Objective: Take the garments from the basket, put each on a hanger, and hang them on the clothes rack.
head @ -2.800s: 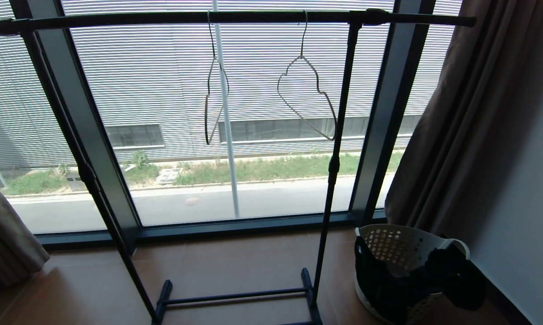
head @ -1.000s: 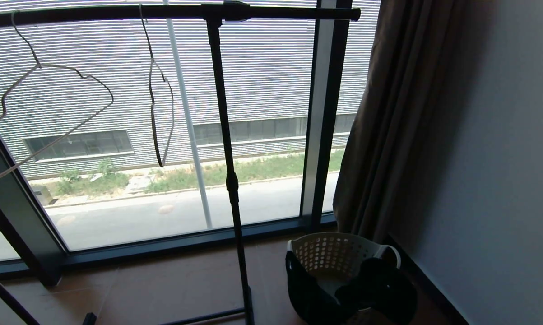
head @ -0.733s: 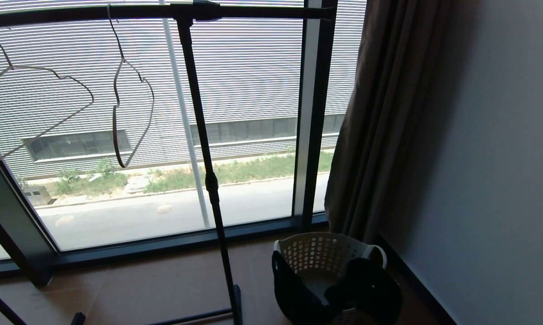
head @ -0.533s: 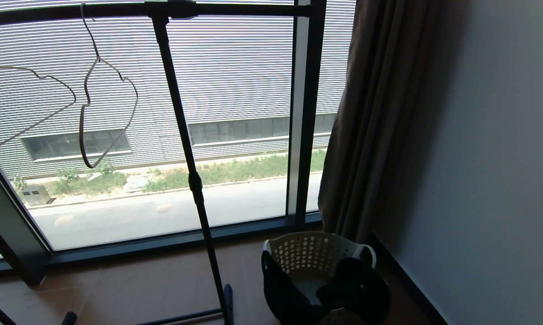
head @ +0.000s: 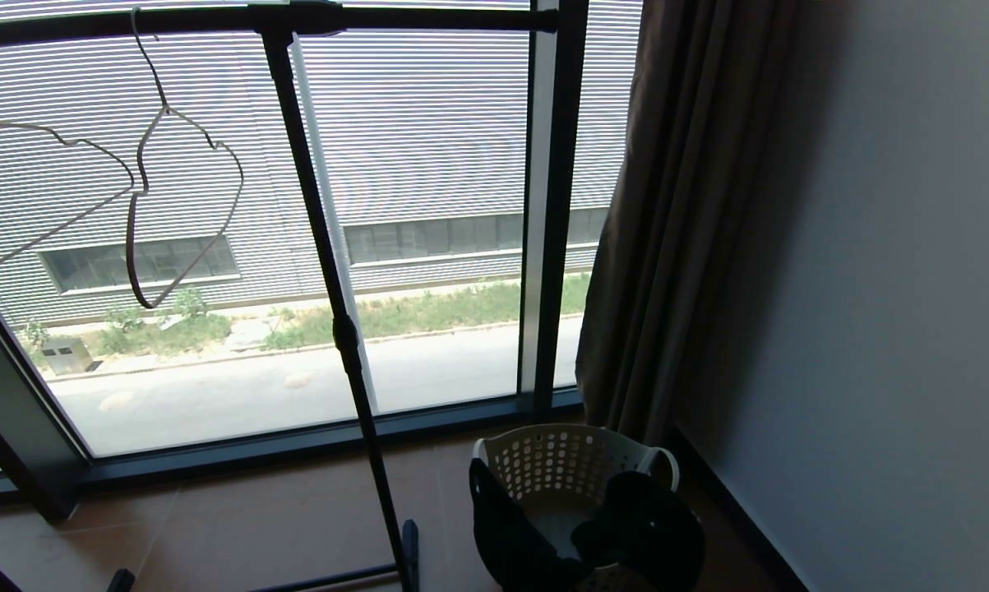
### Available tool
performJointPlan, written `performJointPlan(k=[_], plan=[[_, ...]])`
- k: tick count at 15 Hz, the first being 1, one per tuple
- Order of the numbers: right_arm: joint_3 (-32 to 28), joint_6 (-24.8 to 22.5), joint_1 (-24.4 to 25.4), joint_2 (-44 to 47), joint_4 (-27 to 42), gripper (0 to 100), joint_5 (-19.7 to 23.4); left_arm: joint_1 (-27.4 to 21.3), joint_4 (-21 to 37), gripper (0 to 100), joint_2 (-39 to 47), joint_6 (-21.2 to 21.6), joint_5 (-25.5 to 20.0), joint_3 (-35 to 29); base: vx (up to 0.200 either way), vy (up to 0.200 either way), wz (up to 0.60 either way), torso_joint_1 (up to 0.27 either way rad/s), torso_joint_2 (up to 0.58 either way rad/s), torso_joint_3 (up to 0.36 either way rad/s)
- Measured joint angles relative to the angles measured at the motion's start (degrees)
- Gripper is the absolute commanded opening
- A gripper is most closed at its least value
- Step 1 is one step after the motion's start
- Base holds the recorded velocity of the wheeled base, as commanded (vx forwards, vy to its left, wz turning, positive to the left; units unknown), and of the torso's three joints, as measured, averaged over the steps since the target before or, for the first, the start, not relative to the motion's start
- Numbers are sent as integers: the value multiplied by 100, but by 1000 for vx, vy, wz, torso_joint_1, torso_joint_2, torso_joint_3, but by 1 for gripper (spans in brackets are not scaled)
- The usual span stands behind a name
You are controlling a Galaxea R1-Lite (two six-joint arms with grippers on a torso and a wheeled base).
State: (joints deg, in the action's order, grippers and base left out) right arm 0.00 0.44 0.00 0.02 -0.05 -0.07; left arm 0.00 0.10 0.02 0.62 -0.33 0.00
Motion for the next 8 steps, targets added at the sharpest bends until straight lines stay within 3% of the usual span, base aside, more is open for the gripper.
performJointPlan(k=[6, 8], plan=[[0, 0, -2, 0, -2, 100, -2, 0, 0, 100, 0, 0, -2, 0, 0, 0, 0, -15, 86, 73], [0, 0, 0, 0, -2, 100, -2, 0, -2, 100, 0, 0, -2, 0, 0, 0, -600, 2, 24, 22]])
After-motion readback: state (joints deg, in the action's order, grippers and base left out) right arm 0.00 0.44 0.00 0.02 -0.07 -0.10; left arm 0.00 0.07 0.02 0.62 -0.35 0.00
